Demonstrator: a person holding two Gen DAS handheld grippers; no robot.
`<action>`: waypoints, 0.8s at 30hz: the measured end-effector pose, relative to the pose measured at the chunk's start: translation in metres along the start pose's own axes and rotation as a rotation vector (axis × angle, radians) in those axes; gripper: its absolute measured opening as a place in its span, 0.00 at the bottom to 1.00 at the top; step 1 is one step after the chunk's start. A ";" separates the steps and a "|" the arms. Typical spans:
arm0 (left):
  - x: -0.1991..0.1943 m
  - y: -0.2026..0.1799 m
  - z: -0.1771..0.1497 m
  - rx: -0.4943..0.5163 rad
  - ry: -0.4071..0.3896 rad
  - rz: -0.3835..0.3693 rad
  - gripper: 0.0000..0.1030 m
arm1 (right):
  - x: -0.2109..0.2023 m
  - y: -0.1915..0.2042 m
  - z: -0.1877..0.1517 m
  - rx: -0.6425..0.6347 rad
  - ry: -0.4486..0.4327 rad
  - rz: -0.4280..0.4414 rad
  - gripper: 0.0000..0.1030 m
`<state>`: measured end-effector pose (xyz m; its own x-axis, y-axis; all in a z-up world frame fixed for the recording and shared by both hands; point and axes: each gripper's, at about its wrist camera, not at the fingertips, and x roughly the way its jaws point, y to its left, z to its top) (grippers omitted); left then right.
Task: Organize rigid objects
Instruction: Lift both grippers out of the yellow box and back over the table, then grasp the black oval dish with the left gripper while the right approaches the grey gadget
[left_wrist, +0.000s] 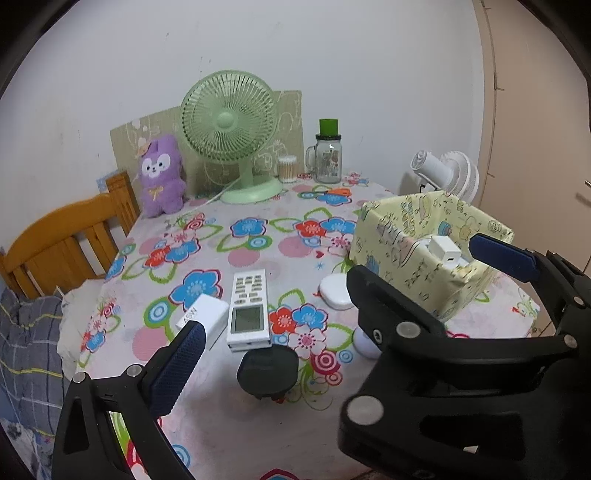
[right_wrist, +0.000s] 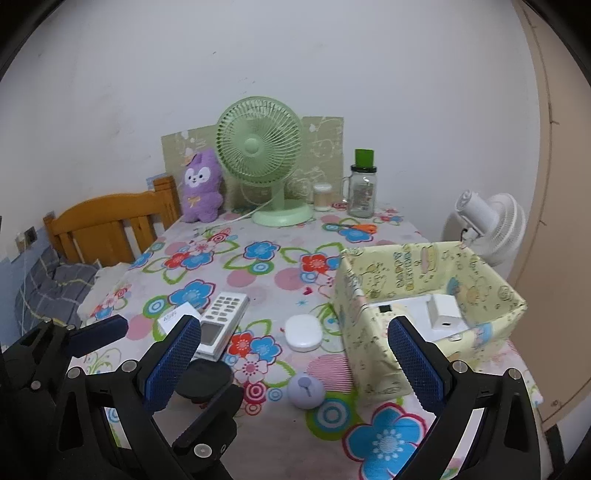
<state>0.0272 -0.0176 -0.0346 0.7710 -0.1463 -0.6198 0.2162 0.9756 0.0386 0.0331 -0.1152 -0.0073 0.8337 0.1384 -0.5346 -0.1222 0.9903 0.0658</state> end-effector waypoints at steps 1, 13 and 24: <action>0.003 0.002 -0.002 0.000 0.005 0.003 1.00 | 0.003 0.002 -0.003 -0.005 0.000 0.001 0.99; 0.037 0.019 -0.027 -0.021 0.066 0.029 0.99 | 0.035 0.012 -0.026 -0.042 0.045 -0.019 0.96; 0.059 0.026 -0.040 -0.028 0.116 0.041 0.97 | 0.062 0.020 -0.042 -0.064 0.111 0.008 0.88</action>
<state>0.0550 0.0057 -0.1014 0.7041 -0.0878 -0.7047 0.1675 0.9849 0.0447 0.0597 -0.0871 -0.0741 0.7685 0.1409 -0.6241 -0.1657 0.9860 0.0186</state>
